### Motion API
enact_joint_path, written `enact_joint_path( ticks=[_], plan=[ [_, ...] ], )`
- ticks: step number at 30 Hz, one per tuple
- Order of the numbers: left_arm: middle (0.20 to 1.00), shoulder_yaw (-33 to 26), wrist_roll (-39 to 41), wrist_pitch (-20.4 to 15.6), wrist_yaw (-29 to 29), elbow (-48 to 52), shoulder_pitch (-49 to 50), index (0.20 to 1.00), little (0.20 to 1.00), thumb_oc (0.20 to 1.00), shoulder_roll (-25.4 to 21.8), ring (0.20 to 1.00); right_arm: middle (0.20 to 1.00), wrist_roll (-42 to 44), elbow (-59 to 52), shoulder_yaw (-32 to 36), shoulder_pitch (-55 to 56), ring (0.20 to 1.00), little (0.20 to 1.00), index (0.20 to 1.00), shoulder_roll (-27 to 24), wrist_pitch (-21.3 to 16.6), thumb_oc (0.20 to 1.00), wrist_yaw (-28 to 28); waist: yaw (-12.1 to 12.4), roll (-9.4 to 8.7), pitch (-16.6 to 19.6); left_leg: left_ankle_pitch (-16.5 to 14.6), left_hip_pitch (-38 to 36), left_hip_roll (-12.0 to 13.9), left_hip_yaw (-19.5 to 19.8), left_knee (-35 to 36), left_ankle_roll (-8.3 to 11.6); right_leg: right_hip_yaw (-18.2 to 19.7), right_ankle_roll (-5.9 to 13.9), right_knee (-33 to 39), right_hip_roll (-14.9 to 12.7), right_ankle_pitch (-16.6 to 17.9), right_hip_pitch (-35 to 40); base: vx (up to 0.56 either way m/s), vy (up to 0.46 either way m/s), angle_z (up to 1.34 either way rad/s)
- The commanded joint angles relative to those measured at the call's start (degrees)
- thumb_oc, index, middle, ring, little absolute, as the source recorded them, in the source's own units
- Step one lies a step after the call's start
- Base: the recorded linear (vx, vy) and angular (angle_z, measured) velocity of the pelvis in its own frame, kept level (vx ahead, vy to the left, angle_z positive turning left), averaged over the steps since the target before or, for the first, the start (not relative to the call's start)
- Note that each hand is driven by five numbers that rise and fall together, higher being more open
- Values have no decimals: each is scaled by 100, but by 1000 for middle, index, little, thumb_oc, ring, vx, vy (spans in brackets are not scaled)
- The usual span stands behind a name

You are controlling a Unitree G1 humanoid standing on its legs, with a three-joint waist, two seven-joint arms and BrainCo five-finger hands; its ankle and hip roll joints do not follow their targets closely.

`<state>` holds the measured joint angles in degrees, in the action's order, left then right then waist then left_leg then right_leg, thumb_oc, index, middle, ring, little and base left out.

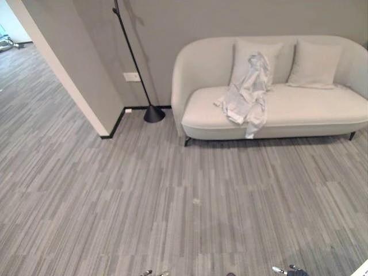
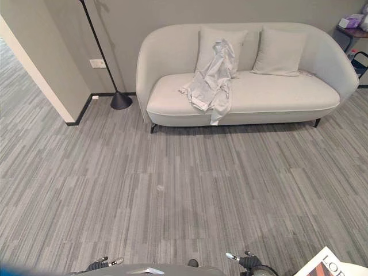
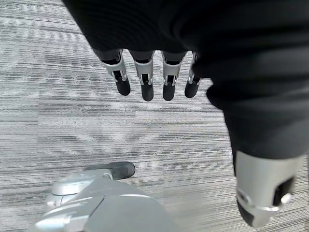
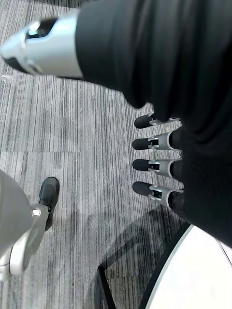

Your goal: Hang the clothes on the sofa on the clothes rack.

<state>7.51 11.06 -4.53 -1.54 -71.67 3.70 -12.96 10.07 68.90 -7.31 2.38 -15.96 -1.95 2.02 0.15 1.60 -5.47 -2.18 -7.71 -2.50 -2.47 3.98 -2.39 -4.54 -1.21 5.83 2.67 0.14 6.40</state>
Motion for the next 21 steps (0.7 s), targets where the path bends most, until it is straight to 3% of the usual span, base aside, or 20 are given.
enact_joint_path(
  ticks=[1, 8, 14, 16, 17, 21],
  plan=[
    [1000, -81, 152, -106, -28, -195, -266, 1000, 1000, 1000, -147, 1000, 1000, 76, 134, -240, -202, 1000, 1000, 1000, -91, -111, 1000, -24, 10, -240, 61, -256, -224, 252, 418, 102, 352, 63, 781, -83, -671, 198, -17, 0, 0, 0],
    [1000, -128, 134, -108, 43, -204, -268, 1000, 1000, 1000, -175, 1000, 1000, 66, 164, -235, -243, 1000, 1000, 1000, -113, -90, 1000, -5, 41, -251, 17, -263, -161, 214, 434, 102, 305, 103, 819, -83, -703, 235, -96, 6, 26, -2],
    [1000, -147, 183, -107, 21, -216, -309, 1000, 1000, 1000, -210, 1000, 1000, 48, 142, -248, -323, 1000, 1000, 1000, -132, -60, 1000, -38, 86, -222, -51, -257, -4, 76, 487, 102, 152, 159, 909, -304, -862, 229, -340, -11, 101, -4],
    [1000, -121, 263, -115, 16, -133, -429, 1000, 1000, 1000, -250, 1000, 1000, 95, 61, -207, -409, 1000, 1000, 1000, -166, -74, 1000, -39, 94, -163, -220, -308, 76, -63, 524, 29, -37, 293, 1027, -1500, -1006, 176, -1059, -73, 159, -15],
    [1000, -121, 263, -115, 16, -134, -431, 1000, 1000, 1000, -250, 1000, 1000, 95, 61, -206, -411, 1000, 1000, 1000, -166, -74, 1000, -39, 99, -166, -215, -308, 84, -68, 520, 27, -39, 300, 1029, -1519, -1010, 167, -1077, -45, 145, -8],
    [1000, -41, 334, -109, 26, 70, -566, 1000, 1000, 1000, -312, 1000, 1000, 168, -41, -204, -445, 1000, 1000, 1000, -186, -92, 1000, -6, -2, -144, -498, -378, 39, -169, 611, -70, -246, 566, 1014, -3135, -1063, 964, -2048, -3, 112, 6]
  ],
)
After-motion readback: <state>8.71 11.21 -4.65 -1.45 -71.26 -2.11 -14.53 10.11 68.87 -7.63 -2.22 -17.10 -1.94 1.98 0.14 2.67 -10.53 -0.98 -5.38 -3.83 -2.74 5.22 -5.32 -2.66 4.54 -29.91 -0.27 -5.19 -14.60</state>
